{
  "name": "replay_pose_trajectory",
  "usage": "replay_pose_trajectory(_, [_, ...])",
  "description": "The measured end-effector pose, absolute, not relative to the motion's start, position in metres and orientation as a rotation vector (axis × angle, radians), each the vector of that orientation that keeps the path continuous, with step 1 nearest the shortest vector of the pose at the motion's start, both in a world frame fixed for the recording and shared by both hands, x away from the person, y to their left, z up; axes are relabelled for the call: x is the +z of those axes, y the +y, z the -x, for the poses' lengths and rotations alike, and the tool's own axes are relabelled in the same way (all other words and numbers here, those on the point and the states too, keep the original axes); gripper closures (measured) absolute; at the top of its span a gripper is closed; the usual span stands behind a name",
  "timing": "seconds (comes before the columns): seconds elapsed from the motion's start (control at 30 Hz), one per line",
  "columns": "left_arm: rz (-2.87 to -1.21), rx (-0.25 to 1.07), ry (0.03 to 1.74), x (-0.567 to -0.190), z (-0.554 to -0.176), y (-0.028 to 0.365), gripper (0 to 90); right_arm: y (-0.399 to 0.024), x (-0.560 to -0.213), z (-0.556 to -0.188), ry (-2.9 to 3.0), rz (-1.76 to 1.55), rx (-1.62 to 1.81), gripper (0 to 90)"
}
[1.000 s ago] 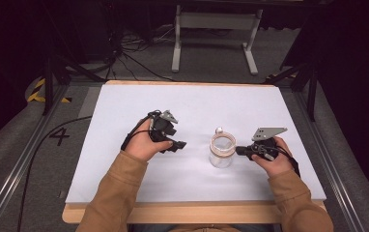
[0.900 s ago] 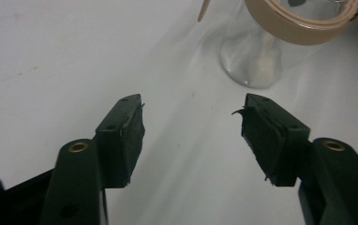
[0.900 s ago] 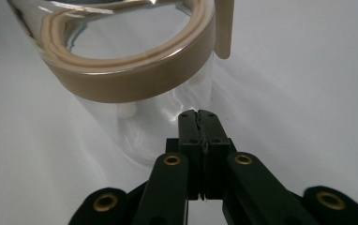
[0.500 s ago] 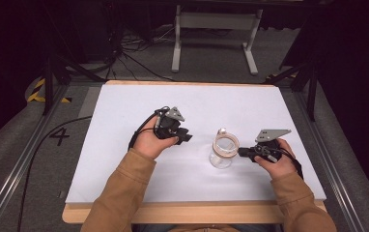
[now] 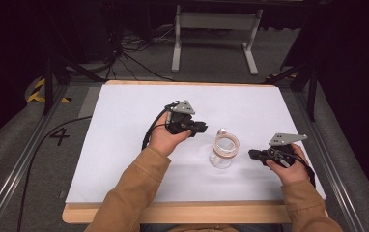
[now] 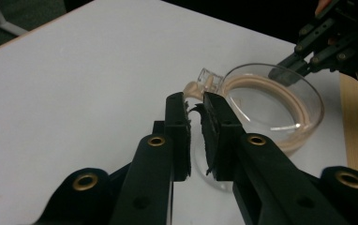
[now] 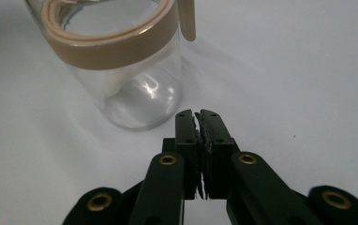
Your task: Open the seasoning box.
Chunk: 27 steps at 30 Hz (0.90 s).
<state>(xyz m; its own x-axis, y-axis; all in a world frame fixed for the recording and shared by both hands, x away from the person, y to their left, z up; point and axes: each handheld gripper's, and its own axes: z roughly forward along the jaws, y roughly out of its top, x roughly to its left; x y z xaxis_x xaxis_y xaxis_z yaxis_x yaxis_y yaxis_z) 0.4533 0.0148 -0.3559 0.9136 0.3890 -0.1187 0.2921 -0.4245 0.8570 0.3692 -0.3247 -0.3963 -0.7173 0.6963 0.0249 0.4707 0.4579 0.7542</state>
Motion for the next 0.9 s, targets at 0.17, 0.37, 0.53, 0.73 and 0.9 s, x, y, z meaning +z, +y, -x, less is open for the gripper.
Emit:
replay_pose_trajectory(0.17, [-1.986, 0.060, 0.502, -0.358, -0.457, 0.003, 84.0, -0.329, -0.399, -0.363, 2.419, -1.021, 1.106, 87.1])
replay_pose_trajectory(0.37, [-1.946, 0.049, 0.483, -0.362, -0.464, -0.016, 85.7, -0.334, -0.402, -0.351, 2.411, -1.055, 1.106, 87.1])
replay_pose_trajectory(0.53, [-1.947, 0.049, 0.488, -0.368, -0.468, -0.027, 84.2, -0.335, -0.406, -0.345, 2.408, -1.074, 1.099, 87.1])
replay_pose_trajectory(0.73, [-1.959, 0.037, 0.504, -0.375, -0.471, -0.034, 84.1, -0.334, -0.406, -0.341, 2.404, -1.076, 1.106, 86.5])
replay_pose_trajectory(0.9, [-1.946, 0.017, 0.511, -0.378, -0.472, -0.035, 86.1, -0.330, -0.408, -0.342, 2.420, -1.065, 1.106, 86.5])
